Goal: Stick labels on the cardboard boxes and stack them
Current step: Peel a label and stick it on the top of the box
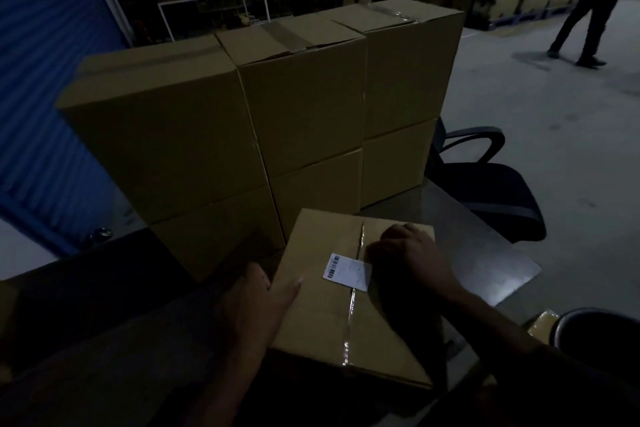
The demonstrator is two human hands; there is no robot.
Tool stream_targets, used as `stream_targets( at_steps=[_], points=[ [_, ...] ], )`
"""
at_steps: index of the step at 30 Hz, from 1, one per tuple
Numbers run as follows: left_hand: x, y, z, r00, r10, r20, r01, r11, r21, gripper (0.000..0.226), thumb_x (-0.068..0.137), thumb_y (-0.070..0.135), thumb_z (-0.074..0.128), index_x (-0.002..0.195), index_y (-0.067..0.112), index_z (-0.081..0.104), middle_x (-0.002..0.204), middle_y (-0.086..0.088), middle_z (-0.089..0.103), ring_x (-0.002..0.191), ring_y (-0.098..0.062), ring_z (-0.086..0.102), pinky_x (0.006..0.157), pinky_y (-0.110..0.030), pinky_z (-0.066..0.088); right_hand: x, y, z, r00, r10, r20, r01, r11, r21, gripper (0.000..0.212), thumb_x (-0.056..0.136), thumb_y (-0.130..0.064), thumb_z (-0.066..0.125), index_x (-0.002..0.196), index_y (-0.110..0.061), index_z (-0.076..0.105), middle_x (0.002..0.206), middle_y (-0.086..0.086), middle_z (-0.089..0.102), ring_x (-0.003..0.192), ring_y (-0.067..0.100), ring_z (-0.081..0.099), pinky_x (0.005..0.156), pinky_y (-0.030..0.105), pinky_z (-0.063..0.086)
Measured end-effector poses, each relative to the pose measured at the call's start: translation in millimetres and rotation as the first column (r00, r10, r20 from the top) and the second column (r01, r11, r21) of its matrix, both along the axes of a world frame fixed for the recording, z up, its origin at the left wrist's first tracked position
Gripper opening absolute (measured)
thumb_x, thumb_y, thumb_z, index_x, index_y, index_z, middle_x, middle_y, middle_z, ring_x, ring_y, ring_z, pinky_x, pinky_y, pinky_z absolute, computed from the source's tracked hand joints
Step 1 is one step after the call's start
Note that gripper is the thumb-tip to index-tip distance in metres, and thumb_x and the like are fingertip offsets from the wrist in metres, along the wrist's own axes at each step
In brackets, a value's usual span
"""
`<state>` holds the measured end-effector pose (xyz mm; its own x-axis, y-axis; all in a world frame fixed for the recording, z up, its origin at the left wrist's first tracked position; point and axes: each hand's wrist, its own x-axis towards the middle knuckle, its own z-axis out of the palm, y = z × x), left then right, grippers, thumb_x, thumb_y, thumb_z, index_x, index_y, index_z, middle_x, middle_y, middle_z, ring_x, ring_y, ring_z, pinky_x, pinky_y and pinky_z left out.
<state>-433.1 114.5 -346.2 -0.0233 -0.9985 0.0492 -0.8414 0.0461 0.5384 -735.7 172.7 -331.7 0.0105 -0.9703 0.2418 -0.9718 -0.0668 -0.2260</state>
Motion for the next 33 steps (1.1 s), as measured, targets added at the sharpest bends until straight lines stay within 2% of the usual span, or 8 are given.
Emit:
stream_targets(
  at_steps=[3,5,8,12,16,19,25,33],
  points=[
    [-2,17,-4,0.997,-0.025,-0.07,0.022,0.999,-0.05,0.056,0.077,0.066,0.078,0.084,0.022,0.044,0.081,0.004,0.054,0.072,-0.019,0.053,0.064,-0.037,0.035,28,15,1,0.974,-0.158,0.161,0.162,0.987,-0.01,0.023,0.088,-0.033,0.07,0.111,-0.032,0.072,0.11,-0.009,0.065,0.101,0.017,0.053,0.082,0.033,0.046],
    [-6,15,-4,0.992,-0.078,-0.098,0.066,0.991,-0.117,0.049,0.077,0.053,0.082,0.088,0.025,0.044,0.091,0.007,0.05,0.079,-0.017,0.051,0.068,-0.037,0.039,48,27,0,0.94,-0.242,0.242,0.253,0.967,-0.017,0.02,0.088,-0.034,0.07,0.108,-0.032,0.067,0.107,-0.012,0.061,0.099,0.014,0.05,0.081,0.032,0.044],
    [-24,6,0,0.972,-0.224,-0.066,0.204,0.953,-0.224,0.042,0.078,0.036,0.082,0.103,0.027,0.048,0.107,0.006,0.048,0.095,-0.018,0.05,0.075,-0.037,0.044,64,35,-2,0.954,-0.261,0.147,0.261,0.965,0.024,0.021,0.084,-0.053,0.064,0.1,-0.042,0.055,0.103,-0.02,0.046,0.096,0.006,0.041,0.084,0.031,0.042],
    [-57,-11,2,0.921,-0.343,-0.185,0.3,0.927,-0.225,0.036,0.086,0.044,0.074,0.111,0.028,0.053,0.11,0.008,0.049,0.098,-0.016,0.05,0.081,-0.039,0.05,65,29,-2,0.952,-0.27,0.147,0.27,0.963,0.02,0.016,0.089,-0.053,0.057,0.099,-0.041,0.053,0.102,-0.019,0.044,0.096,0.007,0.039,0.086,0.032,0.042],
    [-67,-20,-10,0.934,-0.34,-0.114,0.305,0.92,-0.245,0.036,0.087,0.059,0.06,0.107,0.03,0.053,0.11,0.008,0.049,0.1,-0.016,0.05,0.085,-0.046,0.052,62,30,-7,0.949,-0.271,0.16,0.271,0.962,0.024,0.022,0.087,-0.054,0.062,0.102,-0.042,0.051,0.104,-0.019,0.043,0.096,0.006,0.038,0.084,0.031,0.042],
    [-65,-17,-12,0.931,-0.358,-0.075,0.331,0.911,-0.248,0.031,0.09,0.055,0.065,0.107,0.032,0.055,0.113,0.011,0.05,0.103,-0.013,0.049,0.087,-0.041,0.05,63,32,-7,0.955,-0.261,0.138,0.26,0.965,0.025,0.024,0.086,-0.056,0.062,0.103,-0.042,0.052,0.105,-0.019,0.044,0.098,0.005,0.039,0.085,0.03,0.043],
    [-64,-20,-14,0.93,-0.356,-0.092,0.318,0.905,-0.283,0.024,0.089,0.044,0.075,0.101,0.031,0.058,0.106,0.014,0.048,0.097,-0.009,0.05,0.082,-0.034,0.048,63,36,-3,0.954,-0.249,0.169,0.257,0.966,-0.026,0.024,0.081,-0.047,0.071,0.09,-0.036,0.051,0.097,-0.019,0.045,0.092,0.006,0.039,0.079,0.029,0.047],
    [-64,-21,-15,0.918,-0.367,-0.153,0.318,0.909,-0.271,0.022,0.091,0.045,0.073,0.1,0.034,0.056,0.108,0.014,0.049,0.099,-0.009,0.052,0.083,-0.039,0.055,63,36,-3,0.942,-0.277,0.188,0.284,0.959,-0.01,0.019,0.087,-0.05,0.063,0.086,-0.037,0.048,0.094,-0.019,0.042,0.09,0.006,0.038,0.082,0.029,0.044]
  ],
)
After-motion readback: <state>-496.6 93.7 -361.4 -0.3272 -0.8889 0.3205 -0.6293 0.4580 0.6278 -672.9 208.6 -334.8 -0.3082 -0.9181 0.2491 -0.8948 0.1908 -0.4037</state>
